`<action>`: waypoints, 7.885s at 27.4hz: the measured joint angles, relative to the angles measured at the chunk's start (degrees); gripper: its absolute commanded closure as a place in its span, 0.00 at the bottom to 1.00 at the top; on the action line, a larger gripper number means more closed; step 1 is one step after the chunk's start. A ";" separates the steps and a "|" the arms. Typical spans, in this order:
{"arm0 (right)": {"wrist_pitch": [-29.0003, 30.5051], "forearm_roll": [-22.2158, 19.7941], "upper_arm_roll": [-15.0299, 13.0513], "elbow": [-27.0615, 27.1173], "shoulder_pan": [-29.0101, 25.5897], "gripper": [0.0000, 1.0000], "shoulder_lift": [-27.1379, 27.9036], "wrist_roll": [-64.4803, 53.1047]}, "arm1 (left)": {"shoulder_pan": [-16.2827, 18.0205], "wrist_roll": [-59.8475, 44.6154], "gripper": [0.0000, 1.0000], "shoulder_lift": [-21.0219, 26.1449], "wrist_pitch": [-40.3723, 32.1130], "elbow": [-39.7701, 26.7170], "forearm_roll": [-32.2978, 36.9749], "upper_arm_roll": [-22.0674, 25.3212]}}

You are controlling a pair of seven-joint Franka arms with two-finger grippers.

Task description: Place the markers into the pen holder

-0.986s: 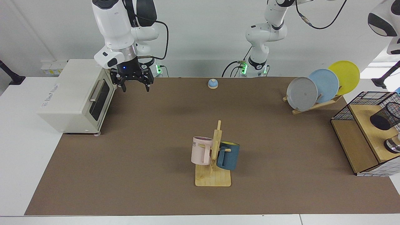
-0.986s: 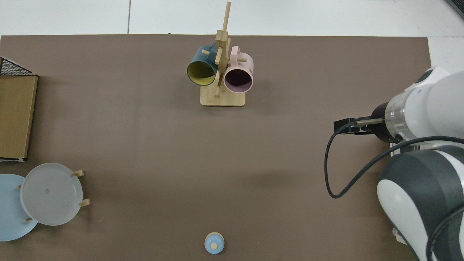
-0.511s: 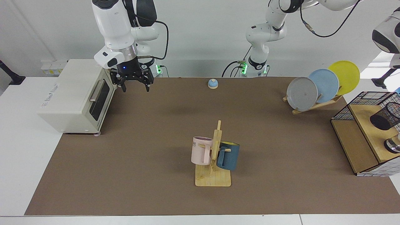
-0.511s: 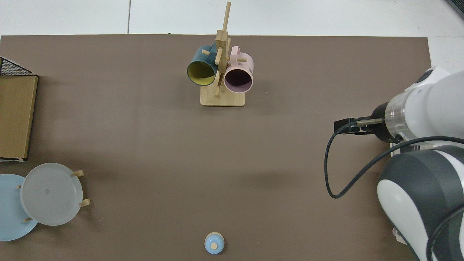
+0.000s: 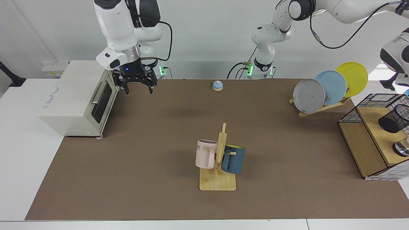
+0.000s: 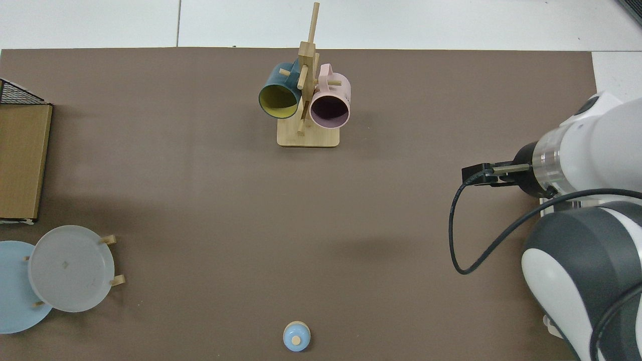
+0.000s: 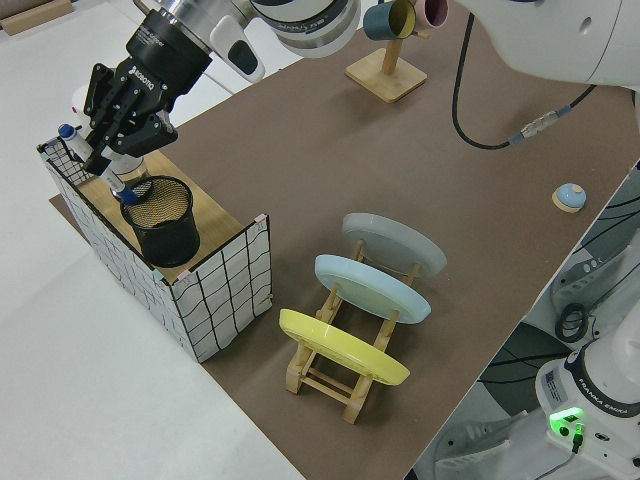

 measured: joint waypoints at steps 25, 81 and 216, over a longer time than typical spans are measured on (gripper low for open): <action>0.00 0.00 0.00 0.01 0.00 0.00 0.00 0.00 | 0.49 -0.54 1.00 0.60 0.51 -2.88 -4.64 -0.74; 0.00 0.00 0.00 0.01 0.00 0.00 0.00 0.00 | 0.48 -0.63 0.29 -2.45 0.43 -8.85 -8.80 -1.28; 0.00 0.00 0.06 0.05 -0.01 0.00 -0.01 0.00 | -12.04 -87.91 0.00 -24.02 -27.25 -14.60 -49.30 -13.12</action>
